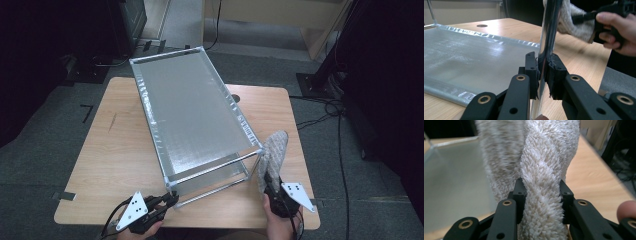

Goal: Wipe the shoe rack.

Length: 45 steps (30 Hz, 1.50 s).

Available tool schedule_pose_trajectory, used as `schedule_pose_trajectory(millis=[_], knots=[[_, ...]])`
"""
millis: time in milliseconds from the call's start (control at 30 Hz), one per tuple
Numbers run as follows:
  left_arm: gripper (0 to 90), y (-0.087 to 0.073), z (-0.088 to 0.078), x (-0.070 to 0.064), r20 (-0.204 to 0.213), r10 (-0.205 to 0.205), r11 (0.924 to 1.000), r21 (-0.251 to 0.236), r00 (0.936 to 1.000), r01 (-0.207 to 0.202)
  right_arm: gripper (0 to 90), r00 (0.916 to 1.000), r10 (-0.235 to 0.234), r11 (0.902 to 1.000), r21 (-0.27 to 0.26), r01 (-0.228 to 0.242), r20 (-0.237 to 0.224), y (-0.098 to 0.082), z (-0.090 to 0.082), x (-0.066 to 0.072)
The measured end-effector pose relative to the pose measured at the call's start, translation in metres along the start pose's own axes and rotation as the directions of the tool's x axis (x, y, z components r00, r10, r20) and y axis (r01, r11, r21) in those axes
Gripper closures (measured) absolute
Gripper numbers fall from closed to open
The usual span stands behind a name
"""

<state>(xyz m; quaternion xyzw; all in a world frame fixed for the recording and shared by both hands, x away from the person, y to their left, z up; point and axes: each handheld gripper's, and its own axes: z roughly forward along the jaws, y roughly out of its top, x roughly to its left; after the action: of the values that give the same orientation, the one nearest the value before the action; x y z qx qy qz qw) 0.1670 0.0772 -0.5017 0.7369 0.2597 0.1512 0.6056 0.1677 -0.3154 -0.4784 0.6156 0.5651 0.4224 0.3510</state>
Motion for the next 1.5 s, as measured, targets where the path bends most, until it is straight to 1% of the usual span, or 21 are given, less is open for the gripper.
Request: schedule_pose_trajectory(millis=[133,233,267,367,433,467,533,567,633,733,833,900,933,1000,1067,1167,1200,1233,1267,1433,1500], knots=[[80.6,0.0,0.0,0.001,-0.002,-0.002,1.0,0.0,1.0,0.002,68.4,0.9995,-0.028,0.9977,0.062,0.027,0.016,-0.012,0.009,0.016],[80.5,0.0,0.0,0.001,0.001,-0.009,1.0,-0.001,1.0,0.009,68.4,0.9991,-0.033,0.9943,0.102,0.031,0.024,-0.017,0.014,0.017],[80.5,0.0,0.0,0.001,0.001,-0.01,0.9999,-0.001,0.9999,0.01,68.4,0.999,-0.035,0.9894,0.142,0.03,0.028,-0.022,0.019,0.016],[80.4,0.0,0.0,0.001,0.001,-0.014,0.9999,-0.002,0.9999,0.014,68.6,0.9994,-0.012,0.9863,0.165,0.006,0.033,-0.025,0.02,0.017],[80.4,0.0,0.0,0.001,0.0,-0.014,0.9999,-0.002,0.9999,0.014,68.7,0.9993,-0.008,0.9891,0.147,0.002,0.036,-0.024,0.019,0.019],[80.3,0.0,0.001,0.001,-0.002,-0.018,0.9998,-0.002,0.9998,0.018,68.8,0.9991,0.005,0.9964,0.084,-0.009,0.042,-0.019,0.01,0.024],[80.3,0.0,0.001,0.002,-0.003,-0.02,0.9998,-0.004,0.9998,0.02,68.7,0.9997,-0.008,0.9999,0.01,0.007,0.023,-0.01,0.0,0.03],[80.3,0.0,0.001,0.002,-0.003,-0.02,0.9998,-0.004,0.9998,0.02,68.7,0.9997,-0.008,0.9999,0.01,0.007,0.023,-0.01,0.0,0.03],[80.3,0.0,0.001,0.002,-0.002,-0.02,0.9998,-0.005,0.9998,0.02,68.4,0.9984,-0.055,0.9938,-0.097,0.054,-0.009,0.004,-0.015,0.038],[80.3,0.0,0.001,0.002,-0.004,-0.019,0.9998,-0.003,0.9998,0.019,68.3,0.9946,-0.102,0.9849,-0.143,0.098,-0.018,0.008,-0.022,0.044],[80.4,0.0,0.001,0.002,-0.004,-0.018,0.9998,-0.002,0.9998,0.018,68.3,0.9933,-0.113,0.9864,-0.123,0.11,-0.022,0.005,-0.019,0.046],[80.3,0.0,0.001,0.002,-0.002,-0.019,0.9998,-0.002,0.9998,0.019,68.3,0.9937,-0.107,0.9918,-0.073,0.105,-0.032,-0.002,-0.012,0.049],[80.2,0.0,0.002,0.003,0.006,-0.026,0.9997,-0.002,0.9997,0.026,68.4,0.9934,-0.107,0.9941,-0.021,0.107,-0.04,-0.01,-0.006,0.054],[80.1,0.0,0.002,0.003,0.009,-0.031,0.9995,-0.003,0.9995,0.031,68.4,0.992,-0.117,0.9931,-0.003,0.117,-0.048,-0.014,-0.004,0.058],[80.1,0.0,0.003,0.003,0.015,-0.025,0.9997,-0.002,0.9996,0.025,68.4,0.9817,-0.158,0.9865,0.028,0.162,-0.107,-0.023,-0.001,0.078],[80.1,0.0,0.003,0.003,0.016,-0.024,0.9997,-0.002,0.9996,0.024,68.4,0.9541,-0.236,0.9694,0.024,0.244,-0.184,-0.03,-0.001,0.104],[80.1,0.0,0.002,0.003,0.016,-0.023,0.9997,-0.001,0.9996,0.023,68.4,0.9443,-0.255,0.9638,0.023,0.266,-0.208,-0.031,0.0,0.11],[80.1,0.0,0.002,0.003,0.016,-0.023,0.9997,-0.001,0.9996,0.023,68.4,0.9443,-0.255,0.9638,0.023,0.266,-0.208,-0.031,0.0,0.11],[80.1,0.0,0.002,0.003,0.015,-0.02,0.9998,0.0,0.9997,0.02,68.3,0.9332,-0.272,0.957,0.035,0.288,-0.235,-0.032,0.002,0.117],[80.2,0.0,0.0,0.003,0.013,-0.016,0.9999,0.002,0.9998,0.016,68.3,0.943,-0.212,0.9686,0.073,0.238,-0.256,-0.026,0.014,0.101],[80.3,0.0,-0.001,0.003,0.014,-0.013,0.9999,0.004,0.9998,0.013,68.4,0.9522,-0.202,0.9733,0.061,0.221,-0.229,-0.021,0.015,0.09]])
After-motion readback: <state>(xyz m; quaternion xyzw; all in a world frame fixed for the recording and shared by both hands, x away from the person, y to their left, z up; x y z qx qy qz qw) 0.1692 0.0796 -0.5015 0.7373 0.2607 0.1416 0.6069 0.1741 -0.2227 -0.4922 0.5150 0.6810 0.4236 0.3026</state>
